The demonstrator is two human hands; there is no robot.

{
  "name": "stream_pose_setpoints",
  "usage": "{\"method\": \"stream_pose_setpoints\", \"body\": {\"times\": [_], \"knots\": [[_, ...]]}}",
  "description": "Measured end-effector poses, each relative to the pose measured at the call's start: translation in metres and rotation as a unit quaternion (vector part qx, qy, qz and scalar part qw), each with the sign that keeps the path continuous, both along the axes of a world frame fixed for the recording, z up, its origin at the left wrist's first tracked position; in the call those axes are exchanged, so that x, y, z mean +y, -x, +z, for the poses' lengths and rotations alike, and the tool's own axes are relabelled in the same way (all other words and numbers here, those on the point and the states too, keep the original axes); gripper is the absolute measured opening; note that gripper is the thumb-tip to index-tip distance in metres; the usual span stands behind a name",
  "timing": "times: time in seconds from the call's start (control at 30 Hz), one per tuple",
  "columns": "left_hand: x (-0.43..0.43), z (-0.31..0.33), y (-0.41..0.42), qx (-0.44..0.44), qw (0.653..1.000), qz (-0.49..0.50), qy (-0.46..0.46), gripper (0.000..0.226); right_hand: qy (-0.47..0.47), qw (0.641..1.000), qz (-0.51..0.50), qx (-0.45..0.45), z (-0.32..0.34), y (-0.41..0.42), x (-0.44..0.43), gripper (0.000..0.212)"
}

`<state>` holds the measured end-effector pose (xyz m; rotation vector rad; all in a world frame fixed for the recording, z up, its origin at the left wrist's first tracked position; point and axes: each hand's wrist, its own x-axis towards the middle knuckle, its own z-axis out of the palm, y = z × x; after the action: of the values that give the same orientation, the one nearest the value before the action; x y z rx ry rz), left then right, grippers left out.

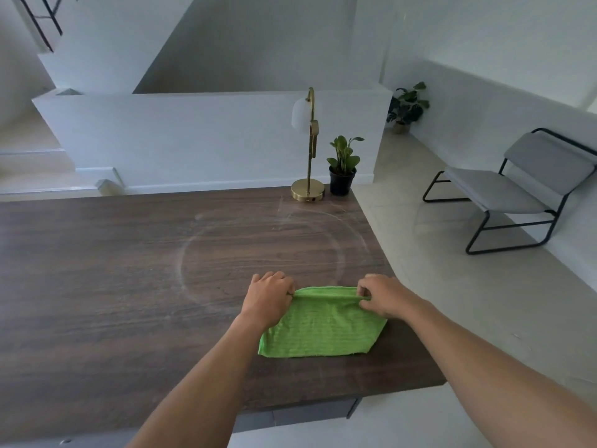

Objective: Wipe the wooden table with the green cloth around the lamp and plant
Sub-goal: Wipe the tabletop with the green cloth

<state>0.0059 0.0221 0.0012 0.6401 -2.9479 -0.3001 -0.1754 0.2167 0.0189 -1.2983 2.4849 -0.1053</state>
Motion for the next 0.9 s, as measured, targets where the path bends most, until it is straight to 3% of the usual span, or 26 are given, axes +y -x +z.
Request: {"method": "stream_pose_setpoints", "body": {"times": [0.27,0.53,0.7,0.8,0.9], "knots": [[-0.013,0.04,0.007,0.08,0.993,0.004,-0.091,0.004,0.077,0.996,-0.026,-0.02,0.048,0.022,0.008,0.011],[-0.032,0.117,0.033,0.242,0.97,0.013,0.018,0.023,0.281,0.957,-0.024,0.072,0.135,0.051,-0.003,0.002],[-0.018,0.121,0.03,0.279,0.958,-0.034,0.061,0.005,0.338,0.936,-0.017,0.099,0.134,0.044,0.013,0.006],[-0.002,0.097,0.013,0.183,0.981,-0.04,-0.042,0.012,0.234,0.971,0.001,0.047,0.101,0.03,0.038,0.015],[0.013,0.063,-0.003,-0.082,0.988,-0.058,-0.121,0.008,0.029,0.999,0.027,-0.026,0.06,0.013,0.062,0.017]]}}
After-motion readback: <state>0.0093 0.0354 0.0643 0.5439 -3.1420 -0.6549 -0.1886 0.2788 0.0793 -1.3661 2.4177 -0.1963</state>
